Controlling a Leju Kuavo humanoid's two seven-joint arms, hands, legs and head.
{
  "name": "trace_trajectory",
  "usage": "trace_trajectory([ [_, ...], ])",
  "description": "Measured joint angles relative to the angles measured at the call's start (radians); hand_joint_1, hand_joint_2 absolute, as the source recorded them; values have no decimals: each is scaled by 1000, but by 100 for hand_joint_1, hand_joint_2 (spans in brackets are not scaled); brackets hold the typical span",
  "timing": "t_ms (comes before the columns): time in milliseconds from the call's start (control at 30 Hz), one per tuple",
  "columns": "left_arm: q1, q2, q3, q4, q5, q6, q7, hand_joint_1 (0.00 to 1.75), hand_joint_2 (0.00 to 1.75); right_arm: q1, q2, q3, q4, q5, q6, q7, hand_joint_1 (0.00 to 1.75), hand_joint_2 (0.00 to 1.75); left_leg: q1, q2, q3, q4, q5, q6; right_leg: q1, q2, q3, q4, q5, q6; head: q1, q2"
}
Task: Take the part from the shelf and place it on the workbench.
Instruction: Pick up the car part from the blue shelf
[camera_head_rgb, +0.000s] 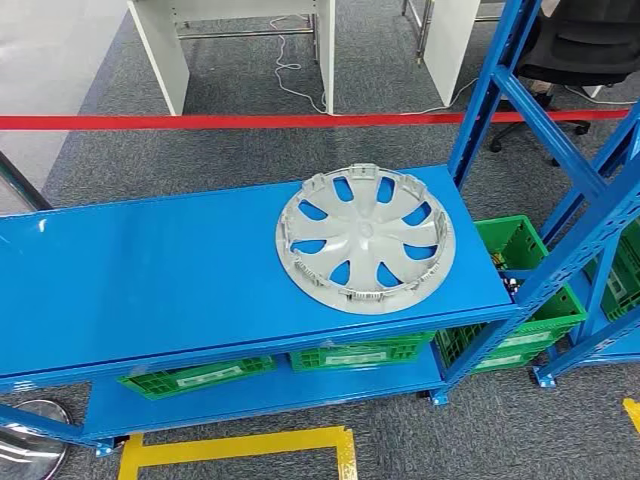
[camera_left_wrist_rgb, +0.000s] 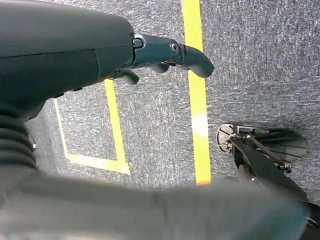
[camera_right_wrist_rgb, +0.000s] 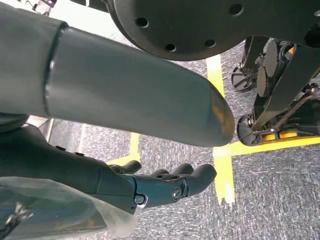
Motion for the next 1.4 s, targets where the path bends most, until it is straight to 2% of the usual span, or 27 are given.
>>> trace_trajectory([
  [33, 0, 0, 0, 0, 0, 0, 0, 0, 175, 0, 0, 0, 0, 0, 0, 0, 0, 58, 0, 0, 0, 0, 0, 0, 0, 0, 0, 0, 0, 0, 0, 0],
  [67, 0, 0, 0, 0, 0, 0, 0, 0, 175, 0, 0, 0, 0, 0, 0, 0, 0, 87, 0, 0, 0, 0, 0, 0, 0, 0, 0, 0, 0, 0, 0, 0],
  [133, 0, 0, 0, 0, 0, 0, 0, 0, 175, 0, 0, 0, 0, 0, 0, 0, 0, 175, 0, 0, 0, 0, 0, 0, 0, 0, 0, 0, 0, 0, 0, 0],
  [567, -2, -1, 5, 2, -3, 8, -6, 0, 175, -4, 0, -23, 0, 21, -1, -6, 0, 175, 0, 0, 0, 0, 0, 0, 0, 0, 0, 0, 0, 0, 0, 0],
  [867, -23, -18, 60, 21, -37, 76, -64, 0, 175, -31, 9, -200, 1, 178, -14, -62, 0, 175, 0, 0, 0, 0, 0, 0, -1, 0, 0, 0, 0, 0, 0, 0],
  [1233, -59, -54, 167, 56, -93, 182, -153, 0, 175, -75, 42, -504, 15, 405, -39, -160, 0, 175, -1, 0, 0, 0, 0, 0, -1, 0, 0, 0, 0, 0, 0, 0],
  [1267, -62, -57, 177, 59, -98, 192, -162, 0, 131, -80, 46, -533, 17, 424, -42, -171, 0, 175, -1, 0, 0, 0, 0, 0, -1, 0, 0, 0, 0, 0, 0, 0],
  [1367, -71, -67, 207, 68, -113, 223, -186, 0, 0, -92, 55, -613, 20, 477, -52, -207, 0, 44, -1, 0, 0, 0, 0, 0, -1, 0, 0, 0, 0, 0, 0, 0],
  [1400, -74, -70, 218, 71, -118, 233, -195, 0, 0, -96, 58, -640, 20, 496, -55, -221, 0, 0, -1, 0, 0, 0, 0, 0, -1, 0, 0, 0, 0, 0, 0, 0],
])
